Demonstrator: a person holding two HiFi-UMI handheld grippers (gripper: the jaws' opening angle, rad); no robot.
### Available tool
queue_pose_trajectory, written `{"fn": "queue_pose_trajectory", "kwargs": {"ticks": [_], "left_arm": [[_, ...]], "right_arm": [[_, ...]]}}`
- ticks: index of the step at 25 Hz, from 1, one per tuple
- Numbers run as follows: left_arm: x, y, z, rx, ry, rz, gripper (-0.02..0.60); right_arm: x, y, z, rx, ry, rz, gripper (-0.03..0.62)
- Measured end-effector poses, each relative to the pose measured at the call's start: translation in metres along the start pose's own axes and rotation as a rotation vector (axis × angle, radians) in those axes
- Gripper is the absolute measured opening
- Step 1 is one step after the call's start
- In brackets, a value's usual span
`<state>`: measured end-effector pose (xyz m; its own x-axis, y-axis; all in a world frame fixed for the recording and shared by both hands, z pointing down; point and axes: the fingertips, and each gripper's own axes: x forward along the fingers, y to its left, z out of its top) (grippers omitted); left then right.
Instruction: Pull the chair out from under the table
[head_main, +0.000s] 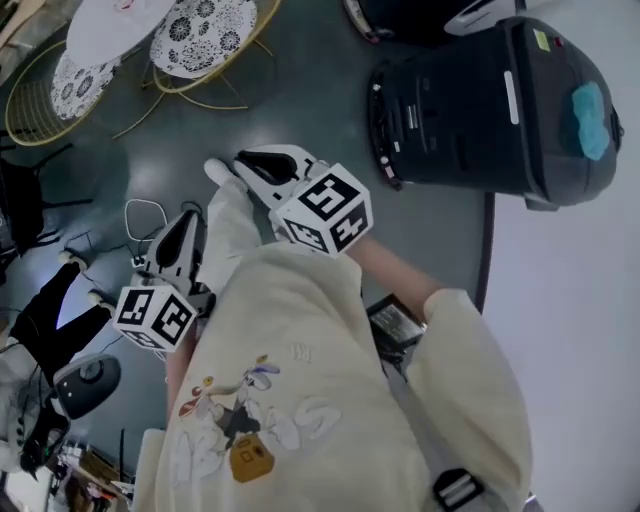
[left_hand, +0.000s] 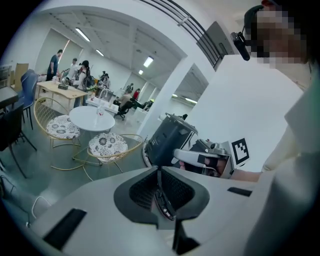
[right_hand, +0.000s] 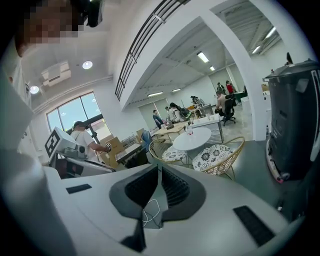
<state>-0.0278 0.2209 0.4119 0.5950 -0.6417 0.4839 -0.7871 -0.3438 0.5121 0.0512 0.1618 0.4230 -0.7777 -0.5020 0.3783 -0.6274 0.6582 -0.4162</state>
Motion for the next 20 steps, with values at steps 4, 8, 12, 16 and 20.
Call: {"fn": "queue_pose_trajectory", "kwargs": {"ticks": [4,8,12,16,20], "left_arm": [[0.035,0.020,0.030,0.024,0.042,-0.089,0.029],[0.068,0.039,0.081,0.090,0.053,-0.166,0.031],[0.083,0.066,0.122,0.142,0.062,-0.211,0.031],[0.090,0.091,0.145,0.178,0.083,-0.223,0.031],[0.087,0.106,0.145,0.199,0.111,-0.234,0.031]], "right_arm": [[0.029,-0.018,0.020,0.002,0.016,-0.046,0.011],[0.058,-0.044,0.050,0.015,0.015,-0.099,0.011],[0.085,-0.065,0.077,0.035,-0.008,-0.162,0.011],[0.109,-0.082,0.099,0.029,-0.032,-0.199,0.011],[0.120,-0.092,0.097,0.053,-0.016,-0.218,0.011]]}}
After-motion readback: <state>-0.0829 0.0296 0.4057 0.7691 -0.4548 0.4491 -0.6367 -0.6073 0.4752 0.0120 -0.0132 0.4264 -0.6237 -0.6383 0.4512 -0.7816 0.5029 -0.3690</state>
